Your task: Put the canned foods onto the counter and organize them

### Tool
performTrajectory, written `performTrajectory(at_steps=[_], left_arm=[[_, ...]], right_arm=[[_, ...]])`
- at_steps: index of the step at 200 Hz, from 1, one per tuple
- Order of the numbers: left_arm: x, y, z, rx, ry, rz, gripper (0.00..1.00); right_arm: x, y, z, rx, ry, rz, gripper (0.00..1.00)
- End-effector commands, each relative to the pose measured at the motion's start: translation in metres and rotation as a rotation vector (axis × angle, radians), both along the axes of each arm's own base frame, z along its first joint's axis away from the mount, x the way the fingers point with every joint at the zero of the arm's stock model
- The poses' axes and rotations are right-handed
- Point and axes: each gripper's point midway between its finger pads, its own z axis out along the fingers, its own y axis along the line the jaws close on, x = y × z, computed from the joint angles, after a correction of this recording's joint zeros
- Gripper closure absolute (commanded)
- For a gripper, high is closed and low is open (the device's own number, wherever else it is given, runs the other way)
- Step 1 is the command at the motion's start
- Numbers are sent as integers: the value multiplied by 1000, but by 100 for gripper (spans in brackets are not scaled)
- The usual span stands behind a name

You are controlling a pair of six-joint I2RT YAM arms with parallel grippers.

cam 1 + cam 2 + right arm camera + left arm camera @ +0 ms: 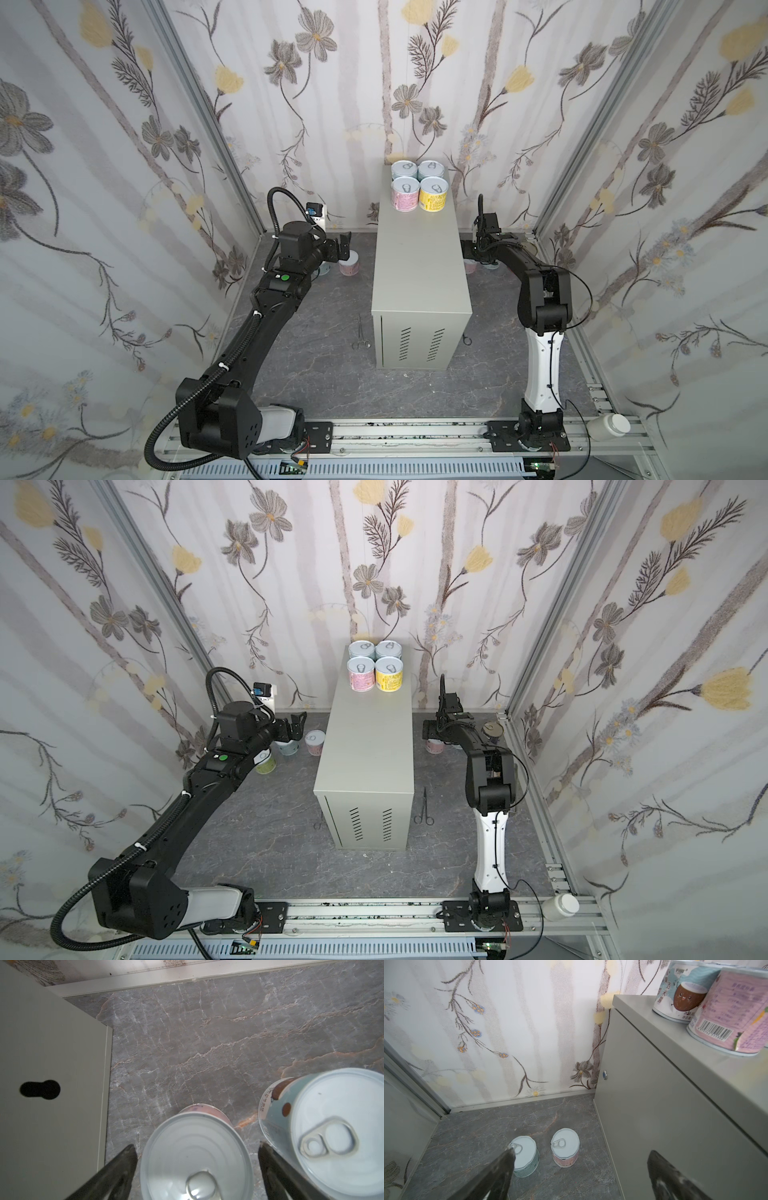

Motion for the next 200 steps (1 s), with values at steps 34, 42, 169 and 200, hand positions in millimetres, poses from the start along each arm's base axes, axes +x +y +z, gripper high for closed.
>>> performTrajectory(at_steps=[34,42,169,200], left_arm=[[14,0,-2,-25,-5,-5,0],[16,0,-4,-26,1,-5,0],[54,-1,-58,-23,137,9,0],[69,-1,-60,-38,137,9,0]], right_arm=[[1,1,-13,-6,28,20,13],[0,1,-16,-7,35,23,14],[-4,1,-13,-15,35,39,44],[-13,0,15,-24,11,50,50]])
